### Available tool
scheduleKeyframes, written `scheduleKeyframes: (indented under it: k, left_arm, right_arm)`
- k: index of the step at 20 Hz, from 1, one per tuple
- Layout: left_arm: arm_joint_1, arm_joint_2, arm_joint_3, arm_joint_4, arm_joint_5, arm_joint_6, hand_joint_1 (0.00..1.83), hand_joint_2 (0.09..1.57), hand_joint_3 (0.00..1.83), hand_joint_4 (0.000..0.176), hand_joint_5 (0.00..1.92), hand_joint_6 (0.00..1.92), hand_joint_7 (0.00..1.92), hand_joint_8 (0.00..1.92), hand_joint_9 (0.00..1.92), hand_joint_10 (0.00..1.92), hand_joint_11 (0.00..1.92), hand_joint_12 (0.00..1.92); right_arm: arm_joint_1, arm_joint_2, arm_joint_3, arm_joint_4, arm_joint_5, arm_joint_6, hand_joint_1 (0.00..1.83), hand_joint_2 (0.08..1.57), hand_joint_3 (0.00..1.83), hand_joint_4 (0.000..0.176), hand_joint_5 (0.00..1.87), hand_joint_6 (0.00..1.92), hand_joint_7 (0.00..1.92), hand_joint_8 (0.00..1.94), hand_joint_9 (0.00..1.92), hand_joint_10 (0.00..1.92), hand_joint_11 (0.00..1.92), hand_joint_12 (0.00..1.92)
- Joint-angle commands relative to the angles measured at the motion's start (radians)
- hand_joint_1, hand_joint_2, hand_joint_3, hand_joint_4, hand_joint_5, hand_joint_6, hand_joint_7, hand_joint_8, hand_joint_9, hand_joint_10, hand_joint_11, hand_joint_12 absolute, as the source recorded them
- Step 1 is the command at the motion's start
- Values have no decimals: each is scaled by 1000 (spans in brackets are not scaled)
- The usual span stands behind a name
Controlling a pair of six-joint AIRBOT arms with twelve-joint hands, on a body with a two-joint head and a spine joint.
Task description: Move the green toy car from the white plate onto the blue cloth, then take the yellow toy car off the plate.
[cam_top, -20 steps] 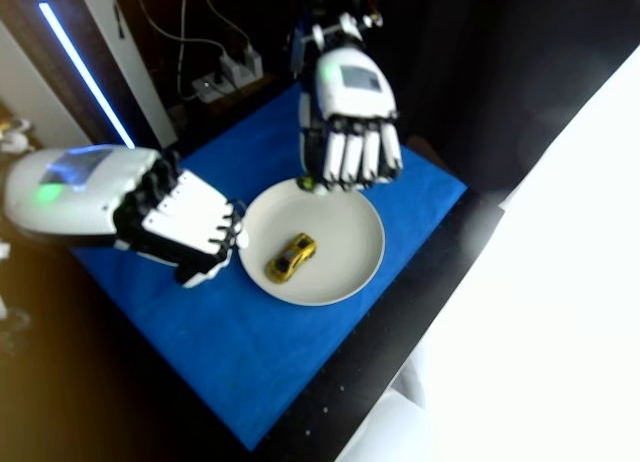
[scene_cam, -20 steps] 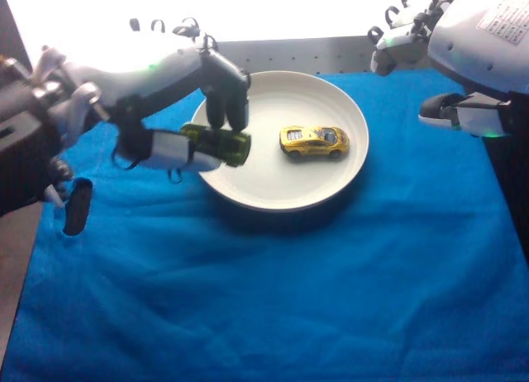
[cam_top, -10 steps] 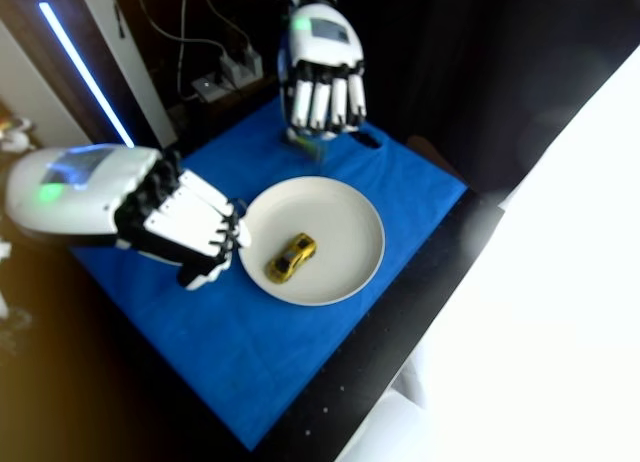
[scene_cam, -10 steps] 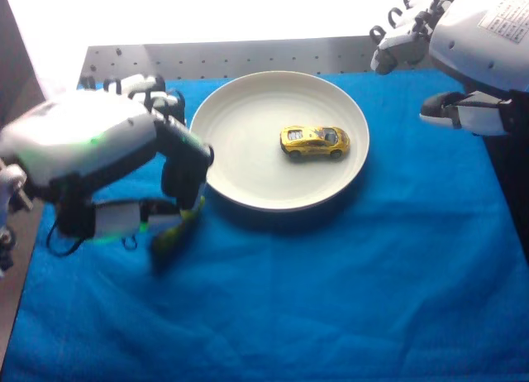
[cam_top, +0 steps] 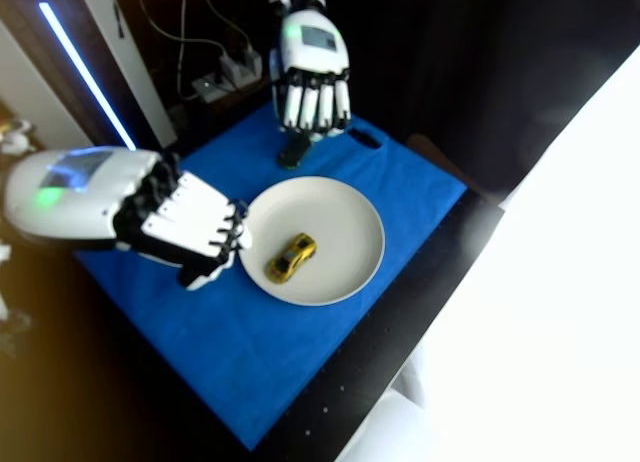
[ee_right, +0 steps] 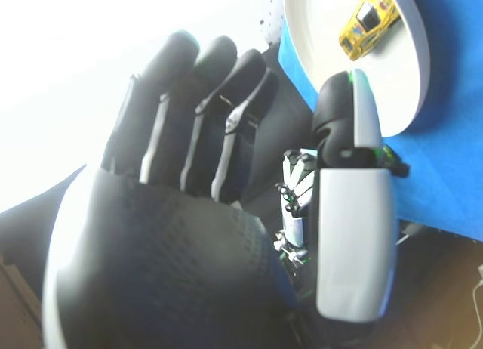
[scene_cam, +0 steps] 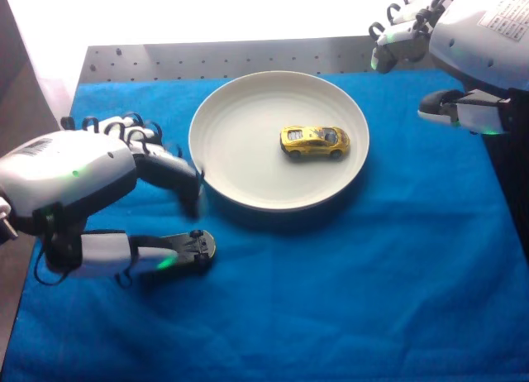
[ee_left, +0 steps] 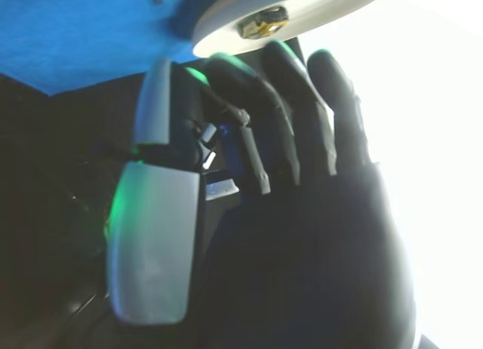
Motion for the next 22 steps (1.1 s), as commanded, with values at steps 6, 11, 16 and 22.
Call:
scheduleKeyframes:
  k: [6,11,16,22]
  left_arm:
    - [31,0,-3,-138,-321,75,623,1067,3,121,474,13,374,15,300,80,0,816]
    - [57,-28,-3,-219,-436,113,590,1117,4,129,575,11,481,13,372,72,0,1108]
    - [78,-42,-3,-252,-478,114,712,1155,3,45,708,37,572,32,427,103,0,1156]
    - [79,-44,-1,-259,-480,114,712,1135,3,72,763,7,575,2,287,386,0,1224]
  right_arm:
    - [9,-31,19,15,122,-4,1198,1047,2,0,651,527,678,682,573,1104,421,1689]
    - [9,-89,58,41,114,-4,1105,1098,4,0,649,397,649,497,432,1074,229,1764]
    - [10,-190,131,95,90,-4,1081,1046,0,0,698,112,698,303,422,1009,183,1700]
    - [14,-243,172,136,67,-4,912,1004,0,0,684,32,717,325,522,1034,309,1731]
